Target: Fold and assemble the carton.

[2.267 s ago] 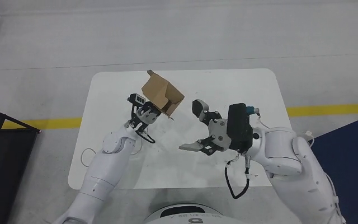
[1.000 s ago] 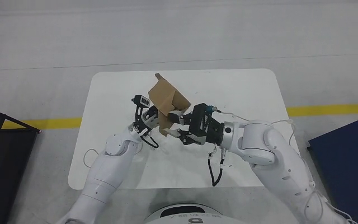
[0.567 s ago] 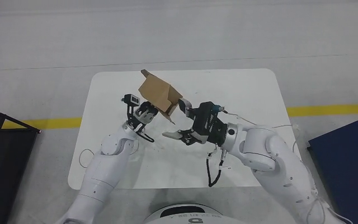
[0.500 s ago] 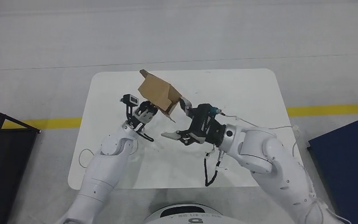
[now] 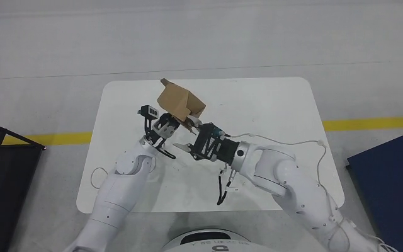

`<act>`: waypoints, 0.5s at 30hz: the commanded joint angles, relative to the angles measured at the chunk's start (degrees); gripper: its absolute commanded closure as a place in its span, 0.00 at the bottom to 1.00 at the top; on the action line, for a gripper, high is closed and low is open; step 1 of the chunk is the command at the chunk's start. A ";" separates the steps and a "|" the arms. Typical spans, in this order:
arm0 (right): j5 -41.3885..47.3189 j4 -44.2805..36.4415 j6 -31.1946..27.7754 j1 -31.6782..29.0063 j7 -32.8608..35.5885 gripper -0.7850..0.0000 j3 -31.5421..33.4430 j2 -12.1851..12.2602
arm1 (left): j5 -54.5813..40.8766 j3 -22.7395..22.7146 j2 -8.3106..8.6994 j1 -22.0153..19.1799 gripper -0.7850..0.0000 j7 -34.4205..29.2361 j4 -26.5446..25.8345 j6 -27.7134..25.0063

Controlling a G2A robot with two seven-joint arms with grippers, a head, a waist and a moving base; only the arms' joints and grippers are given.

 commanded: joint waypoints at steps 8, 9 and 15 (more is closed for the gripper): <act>1.84 1.82 -0.35 1.77 1.09 0.35 -1.21 -0.64 | 2.74 0.40 0.08 -0.42 1.00 -2.11 0.34 -0.92; 2.34 1.94 -0.52 1.86 1.30 0.37 -1.16 -0.68 | 3.39 0.38 0.12 -0.44 1.00 -2.43 0.50 -1.12; 5.37 2.15 -1.75 1.42 2.37 0.53 0.02 -0.62 | 5.87 -0.28 0.45 -0.18 1.00 -3.52 0.76 -2.14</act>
